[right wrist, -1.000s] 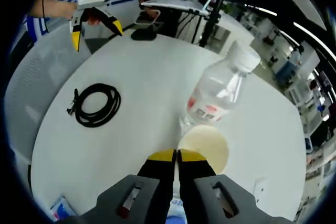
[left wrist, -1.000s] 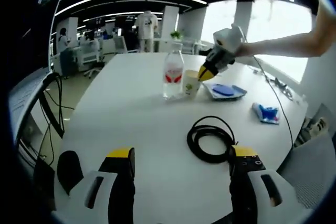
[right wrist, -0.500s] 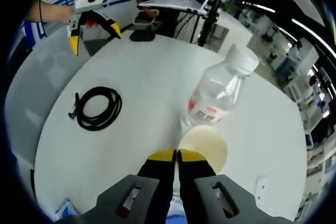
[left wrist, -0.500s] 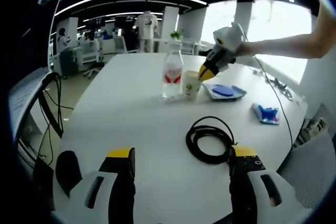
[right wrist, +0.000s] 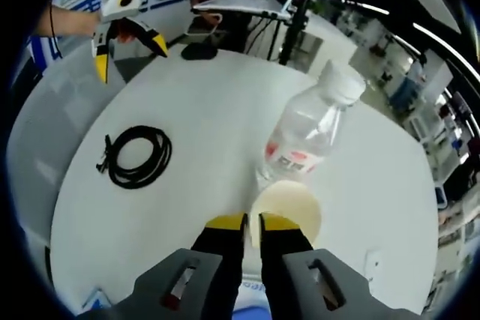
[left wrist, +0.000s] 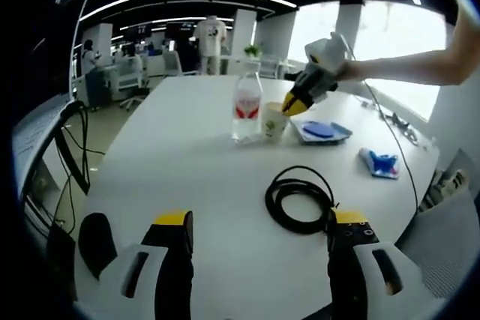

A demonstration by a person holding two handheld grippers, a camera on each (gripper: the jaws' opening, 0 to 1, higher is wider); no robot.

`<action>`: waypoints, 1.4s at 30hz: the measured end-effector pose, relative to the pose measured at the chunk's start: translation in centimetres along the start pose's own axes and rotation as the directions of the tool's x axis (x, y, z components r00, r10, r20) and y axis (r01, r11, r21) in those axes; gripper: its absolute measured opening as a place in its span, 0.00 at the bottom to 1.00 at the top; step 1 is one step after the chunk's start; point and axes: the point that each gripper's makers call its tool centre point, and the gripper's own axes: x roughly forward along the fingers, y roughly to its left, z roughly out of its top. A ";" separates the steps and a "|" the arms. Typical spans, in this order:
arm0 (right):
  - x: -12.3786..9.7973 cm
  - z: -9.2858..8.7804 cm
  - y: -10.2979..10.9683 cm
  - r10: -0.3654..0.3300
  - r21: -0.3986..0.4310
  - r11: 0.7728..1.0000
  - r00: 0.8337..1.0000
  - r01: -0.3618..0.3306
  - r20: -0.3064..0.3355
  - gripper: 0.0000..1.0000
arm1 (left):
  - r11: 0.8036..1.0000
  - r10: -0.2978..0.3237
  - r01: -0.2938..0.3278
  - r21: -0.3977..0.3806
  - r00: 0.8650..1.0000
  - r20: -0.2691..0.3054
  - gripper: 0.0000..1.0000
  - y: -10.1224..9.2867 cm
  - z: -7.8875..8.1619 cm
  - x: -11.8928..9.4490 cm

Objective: Arrange the tabletop items into an orderly group along one side of the table until the central work area is clear of visible clutter.

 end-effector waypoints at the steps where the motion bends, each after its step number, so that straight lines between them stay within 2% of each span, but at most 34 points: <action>1: 0.0 0.0 0.0 -0.001 0.014 1.000 1.000 0.001 0.004 0.05 | 1.000 0.000 0.000 0.001 1.000 -0.003 0.72 0.0 -0.1 0.0; 9: -0.7 0.4 0.1 -0.028 0.046 0.999 0.999 0.027 0.028 0.15 | 1.000 -0.002 0.002 -0.013 1.000 -0.008 0.73 0.3 -0.3 0.1; 13: -1.5 0.7 0.0 -0.071 0.098 0.993 0.994 0.063 0.078 0.16 | 1.000 -0.001 0.001 -0.012 1.000 -0.018 0.74 0.3 -0.5 0.3; 19: -2.8 0.2 0.2 -0.128 0.106 0.987 0.988 0.118 0.087 0.17 | 1.000 -0.010 0.010 0.000 0.999 -0.033 0.74 0.0 -0.7 0.2; 25: -4.5 -0.3 0.4 -0.181 0.159 0.974 0.978 0.163 0.107 0.20 | 1.000 -0.020 0.020 0.001 0.999 -0.044 0.75 -0.2 -0.9 0.4; 33: -7.8 -1.3 0.8 -0.289 0.232 0.938 0.949 0.256 0.123 0.23 | 0.999 -0.036 0.037 0.000 0.998 -0.056 0.75 -0.7 -1.1 0.6; 36: -9.2 -1.3 1.3 -0.324 0.263 0.923 0.935 0.279 0.143 0.24 | 0.999 -0.035 0.036 0.005 0.996 -0.076 0.75 -1.1 -1.4 0.6; 42: -11.9 -2.2 2.9 -0.380 0.323 0.892 0.912 0.316 0.156 0.27 | 0.999 -0.049 0.050 0.002 0.996 -0.081 0.75 -2.2 -1.4 0.3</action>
